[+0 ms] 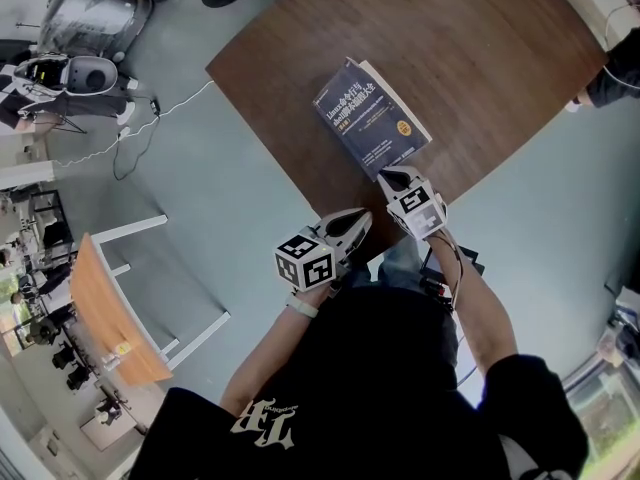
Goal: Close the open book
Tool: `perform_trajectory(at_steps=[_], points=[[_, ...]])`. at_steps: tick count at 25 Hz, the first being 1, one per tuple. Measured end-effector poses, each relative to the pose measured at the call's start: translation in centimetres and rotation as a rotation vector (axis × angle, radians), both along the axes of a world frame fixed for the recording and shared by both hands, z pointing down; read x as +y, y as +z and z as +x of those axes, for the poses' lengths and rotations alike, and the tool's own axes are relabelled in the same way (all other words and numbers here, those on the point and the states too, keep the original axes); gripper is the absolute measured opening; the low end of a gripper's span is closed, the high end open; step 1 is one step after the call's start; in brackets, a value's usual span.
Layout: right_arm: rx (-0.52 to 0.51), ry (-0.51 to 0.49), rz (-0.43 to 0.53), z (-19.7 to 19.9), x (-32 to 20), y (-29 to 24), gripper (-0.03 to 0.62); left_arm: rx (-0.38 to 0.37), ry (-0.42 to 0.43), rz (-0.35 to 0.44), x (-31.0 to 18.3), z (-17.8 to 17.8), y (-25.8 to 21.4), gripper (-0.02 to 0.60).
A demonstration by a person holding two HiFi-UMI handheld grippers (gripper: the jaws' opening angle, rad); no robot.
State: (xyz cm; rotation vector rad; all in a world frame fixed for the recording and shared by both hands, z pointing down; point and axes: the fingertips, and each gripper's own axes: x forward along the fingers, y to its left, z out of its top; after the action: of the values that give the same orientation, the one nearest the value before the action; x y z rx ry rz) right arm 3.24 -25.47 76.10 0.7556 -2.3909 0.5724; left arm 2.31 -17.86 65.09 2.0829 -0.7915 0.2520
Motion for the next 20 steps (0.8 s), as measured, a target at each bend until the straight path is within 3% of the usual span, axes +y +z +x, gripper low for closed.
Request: perform_trajectory(at_steps=[20], points=[[0.083,0.124,-0.061,3.2,-2.4,1.8,-0.012,-0.017,-0.009,0.012,-0.7,-0.9,-0.1,0.005]])
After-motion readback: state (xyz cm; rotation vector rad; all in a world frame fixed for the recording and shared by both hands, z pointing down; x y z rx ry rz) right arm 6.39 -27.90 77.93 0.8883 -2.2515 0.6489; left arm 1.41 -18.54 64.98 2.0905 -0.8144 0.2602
